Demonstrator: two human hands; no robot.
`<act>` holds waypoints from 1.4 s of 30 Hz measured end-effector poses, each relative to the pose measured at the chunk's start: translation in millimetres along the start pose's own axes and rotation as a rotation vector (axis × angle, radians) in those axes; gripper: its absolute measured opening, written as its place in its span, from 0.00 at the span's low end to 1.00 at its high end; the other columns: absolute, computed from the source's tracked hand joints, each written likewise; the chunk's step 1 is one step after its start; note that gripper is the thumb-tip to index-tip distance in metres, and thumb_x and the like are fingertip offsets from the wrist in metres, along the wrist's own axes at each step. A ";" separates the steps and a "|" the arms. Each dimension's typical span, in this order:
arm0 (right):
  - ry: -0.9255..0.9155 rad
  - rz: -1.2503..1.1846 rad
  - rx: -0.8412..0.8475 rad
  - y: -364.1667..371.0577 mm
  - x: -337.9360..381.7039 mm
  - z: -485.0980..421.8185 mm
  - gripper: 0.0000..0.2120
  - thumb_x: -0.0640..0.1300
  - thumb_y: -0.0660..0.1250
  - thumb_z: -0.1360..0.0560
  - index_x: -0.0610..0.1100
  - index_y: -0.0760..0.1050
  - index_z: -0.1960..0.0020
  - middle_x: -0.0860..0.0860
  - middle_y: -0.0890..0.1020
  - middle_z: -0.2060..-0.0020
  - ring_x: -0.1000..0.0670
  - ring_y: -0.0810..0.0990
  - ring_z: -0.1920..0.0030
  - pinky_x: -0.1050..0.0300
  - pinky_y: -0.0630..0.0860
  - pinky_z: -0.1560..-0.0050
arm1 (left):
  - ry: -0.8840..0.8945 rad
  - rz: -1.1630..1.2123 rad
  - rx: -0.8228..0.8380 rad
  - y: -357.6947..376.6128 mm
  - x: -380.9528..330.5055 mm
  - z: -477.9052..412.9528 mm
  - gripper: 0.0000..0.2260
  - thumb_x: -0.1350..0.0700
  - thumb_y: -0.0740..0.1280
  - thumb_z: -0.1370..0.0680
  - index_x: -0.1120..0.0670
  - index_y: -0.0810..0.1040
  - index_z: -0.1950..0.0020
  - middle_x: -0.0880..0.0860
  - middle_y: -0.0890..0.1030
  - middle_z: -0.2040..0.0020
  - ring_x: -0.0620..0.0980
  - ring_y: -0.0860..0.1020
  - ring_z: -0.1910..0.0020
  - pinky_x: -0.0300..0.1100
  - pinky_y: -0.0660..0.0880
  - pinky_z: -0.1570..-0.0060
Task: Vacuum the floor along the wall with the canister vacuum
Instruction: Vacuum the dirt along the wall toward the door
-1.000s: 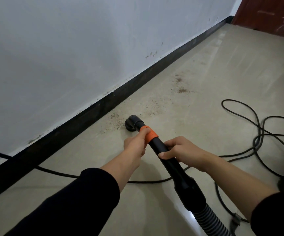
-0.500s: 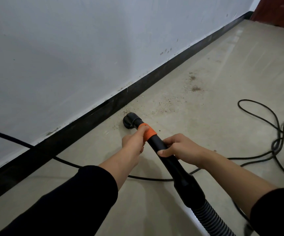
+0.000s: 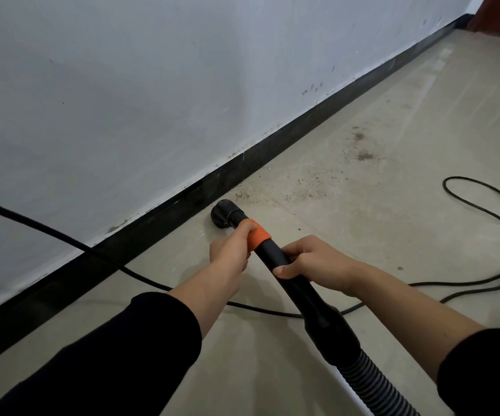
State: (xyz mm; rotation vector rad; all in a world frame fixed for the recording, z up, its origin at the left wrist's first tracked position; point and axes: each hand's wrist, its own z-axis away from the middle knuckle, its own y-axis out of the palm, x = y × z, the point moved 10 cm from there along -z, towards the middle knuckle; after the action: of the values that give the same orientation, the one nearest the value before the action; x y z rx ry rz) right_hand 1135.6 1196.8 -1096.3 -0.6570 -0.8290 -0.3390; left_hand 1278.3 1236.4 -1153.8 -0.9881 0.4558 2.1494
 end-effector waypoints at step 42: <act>-0.014 0.069 -0.112 -4.5 -3.2 -37.6 0.05 0.41 0.71 0.31 0.40 0.80 0.56 0.48 0.77 0.68 0.49 0.75 0.68 0.56 0.73 0.61 | 0.042 0.029 -0.040 3.9 -11.0 -33.8 0.07 0.53 0.68 0.28 0.56 0.75 0.59 0.53 0.74 0.64 0.50 0.72 0.66 0.42 0.70 0.65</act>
State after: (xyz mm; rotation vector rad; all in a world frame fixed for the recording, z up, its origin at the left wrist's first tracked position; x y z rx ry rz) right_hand 1152.5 1168.8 -1115.7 -0.7919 -0.8030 -0.3199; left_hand 1297.7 1209.5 -1167.1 -1.0567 0.4523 2.1747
